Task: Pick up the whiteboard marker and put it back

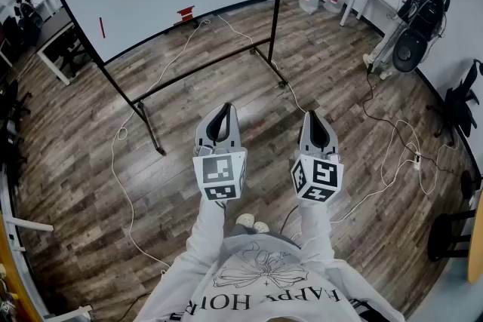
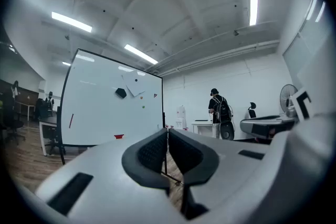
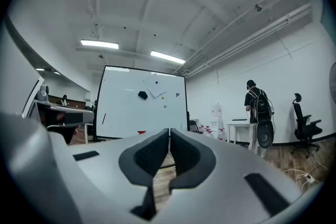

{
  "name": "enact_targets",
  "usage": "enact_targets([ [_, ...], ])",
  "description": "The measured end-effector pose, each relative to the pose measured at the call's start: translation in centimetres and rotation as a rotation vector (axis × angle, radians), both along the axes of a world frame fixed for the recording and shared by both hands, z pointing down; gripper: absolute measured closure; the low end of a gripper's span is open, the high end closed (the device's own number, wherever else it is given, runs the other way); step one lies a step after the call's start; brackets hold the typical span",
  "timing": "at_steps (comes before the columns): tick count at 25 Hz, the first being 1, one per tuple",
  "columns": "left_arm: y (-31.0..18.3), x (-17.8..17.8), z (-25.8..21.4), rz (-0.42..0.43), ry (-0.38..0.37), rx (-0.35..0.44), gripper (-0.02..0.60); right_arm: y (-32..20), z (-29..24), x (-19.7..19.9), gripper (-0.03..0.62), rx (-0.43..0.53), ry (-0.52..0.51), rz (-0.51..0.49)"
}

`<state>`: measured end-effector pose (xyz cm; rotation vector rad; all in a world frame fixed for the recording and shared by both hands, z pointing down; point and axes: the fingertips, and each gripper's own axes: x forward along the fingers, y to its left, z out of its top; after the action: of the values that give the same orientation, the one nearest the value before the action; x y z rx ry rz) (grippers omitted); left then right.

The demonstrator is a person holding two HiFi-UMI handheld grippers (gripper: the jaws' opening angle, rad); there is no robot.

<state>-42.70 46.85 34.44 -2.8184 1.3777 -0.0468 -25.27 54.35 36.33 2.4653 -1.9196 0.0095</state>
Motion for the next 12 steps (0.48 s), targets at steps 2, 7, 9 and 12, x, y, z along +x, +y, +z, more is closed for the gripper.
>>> enact_targets([
  [2,-0.2,0.0,0.0,0.000,-0.001,-0.003,0.574,-0.2,0.0,0.0,0.585,-0.003,-0.003,0.000],
  [7,-0.9,-0.2,0.2,-0.002,0.001,-0.006,0.574,-0.9,0.4,-0.2,0.585,-0.005,-0.009,0.005],
  [9,-1.4,-0.3,0.2,-0.004,0.002,-0.005,0.574,-1.4,0.5,-0.2,0.585,-0.001,-0.014,0.009],
  [12,-2.2,-0.4,0.4,-0.009,0.004,-0.006,0.574,-2.0,0.7,-0.2,0.585,0.003,-0.020,0.011],
])
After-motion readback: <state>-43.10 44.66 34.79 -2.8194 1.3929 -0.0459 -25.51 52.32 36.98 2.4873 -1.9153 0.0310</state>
